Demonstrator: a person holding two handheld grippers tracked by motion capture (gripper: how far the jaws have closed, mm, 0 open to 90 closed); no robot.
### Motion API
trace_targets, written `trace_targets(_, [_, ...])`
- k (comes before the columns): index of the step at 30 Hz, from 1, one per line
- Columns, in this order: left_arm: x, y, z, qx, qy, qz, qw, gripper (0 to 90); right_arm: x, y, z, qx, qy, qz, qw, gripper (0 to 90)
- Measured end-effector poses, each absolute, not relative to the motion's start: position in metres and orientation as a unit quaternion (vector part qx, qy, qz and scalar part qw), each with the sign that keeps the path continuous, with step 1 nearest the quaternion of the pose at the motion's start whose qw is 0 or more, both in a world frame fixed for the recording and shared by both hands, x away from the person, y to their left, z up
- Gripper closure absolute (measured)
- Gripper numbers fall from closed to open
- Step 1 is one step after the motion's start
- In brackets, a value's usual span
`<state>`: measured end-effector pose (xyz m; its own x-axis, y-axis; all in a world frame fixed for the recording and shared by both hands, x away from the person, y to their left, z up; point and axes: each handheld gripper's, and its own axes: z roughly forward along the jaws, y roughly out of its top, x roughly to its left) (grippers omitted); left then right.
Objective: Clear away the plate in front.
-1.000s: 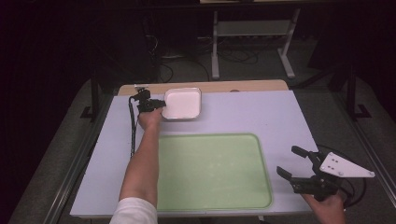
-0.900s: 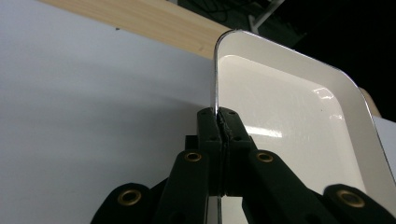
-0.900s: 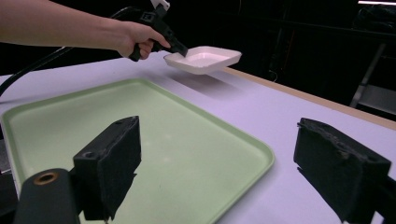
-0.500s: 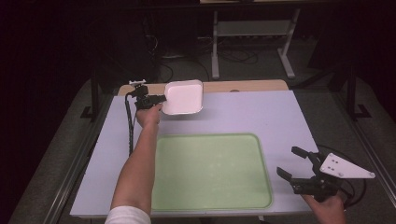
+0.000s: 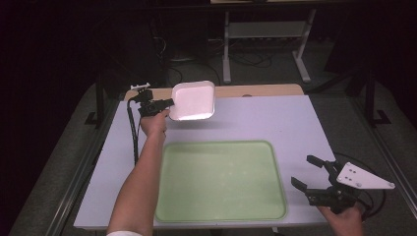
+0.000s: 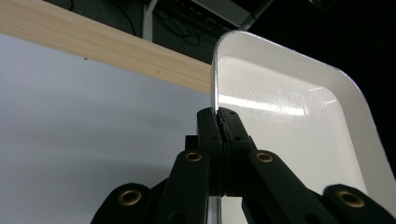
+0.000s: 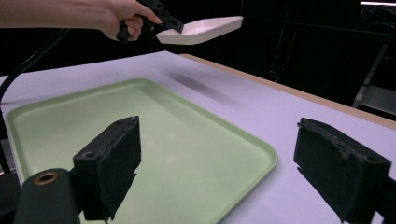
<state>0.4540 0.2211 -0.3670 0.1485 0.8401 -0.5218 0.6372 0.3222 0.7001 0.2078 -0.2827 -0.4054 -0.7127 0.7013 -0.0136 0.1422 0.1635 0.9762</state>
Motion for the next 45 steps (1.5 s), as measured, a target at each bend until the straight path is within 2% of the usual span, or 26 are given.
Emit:
trace_targets(11, [0.431, 0.22, -0.355, 0.577, 0.632, 0.105, 0.507, 88.9, 0.207, -0.282, -0.406, 0.292, 0.723, 0.577, 0.243, 14.0])
trace_targets(25, [0.394, 0.215, -0.368, 0.585, 0.624, 0.087, 0.511, 88.9, 0.203, -0.278, -0.404, 0.29, 0.72, 0.579, 0.249, 13.9])
trace_targets(35, [0.368, 0.214, -0.373, 0.579, 0.63, 0.116, 0.505, 88.9, 0.203, -0.278, -0.404, 0.291, 0.723, 0.575, 0.249, 13.9])
trace_targets(45, [0.349, 0.209, -0.383, 0.573, 0.626, 0.082, 0.523, 88.9, 0.203, -0.276, -0.404, 0.289, 0.725, 0.574, 0.248, 14.0])
